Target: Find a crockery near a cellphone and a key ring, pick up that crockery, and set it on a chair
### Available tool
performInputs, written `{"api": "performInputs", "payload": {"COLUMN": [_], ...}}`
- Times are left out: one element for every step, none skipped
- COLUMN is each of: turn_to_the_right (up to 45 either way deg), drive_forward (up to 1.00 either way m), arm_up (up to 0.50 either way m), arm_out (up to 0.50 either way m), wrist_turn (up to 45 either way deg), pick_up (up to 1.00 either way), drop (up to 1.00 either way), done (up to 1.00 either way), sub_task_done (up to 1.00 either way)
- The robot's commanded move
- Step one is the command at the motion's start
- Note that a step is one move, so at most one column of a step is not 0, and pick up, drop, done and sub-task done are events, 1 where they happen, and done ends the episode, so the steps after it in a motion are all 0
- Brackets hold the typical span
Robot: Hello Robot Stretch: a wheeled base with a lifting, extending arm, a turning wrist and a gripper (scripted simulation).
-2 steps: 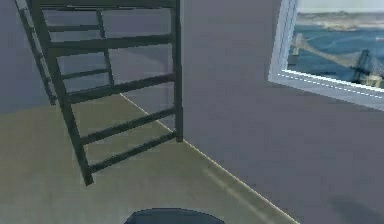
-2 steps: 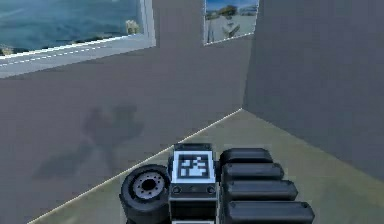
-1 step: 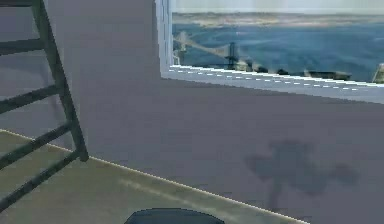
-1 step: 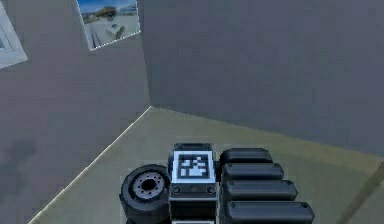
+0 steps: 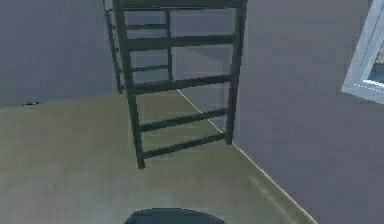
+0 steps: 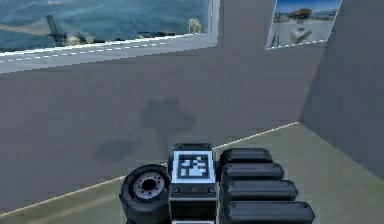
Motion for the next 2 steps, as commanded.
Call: {"api": "performInputs", "payload": {"turn_to_the_right": [-30.0, -3.0], "drive_forward": [0.00, 0.00], "arm_up": [0.00, 0.00], "arm_out": [0.00, 0.00], "wrist_turn": [0.0, 0.0], "pick_up": [0.00, 0.00], "drop": [0.00, 0.00], "done": [0.00, 0.00], "sub_task_done": [0.00, 0.00]}}
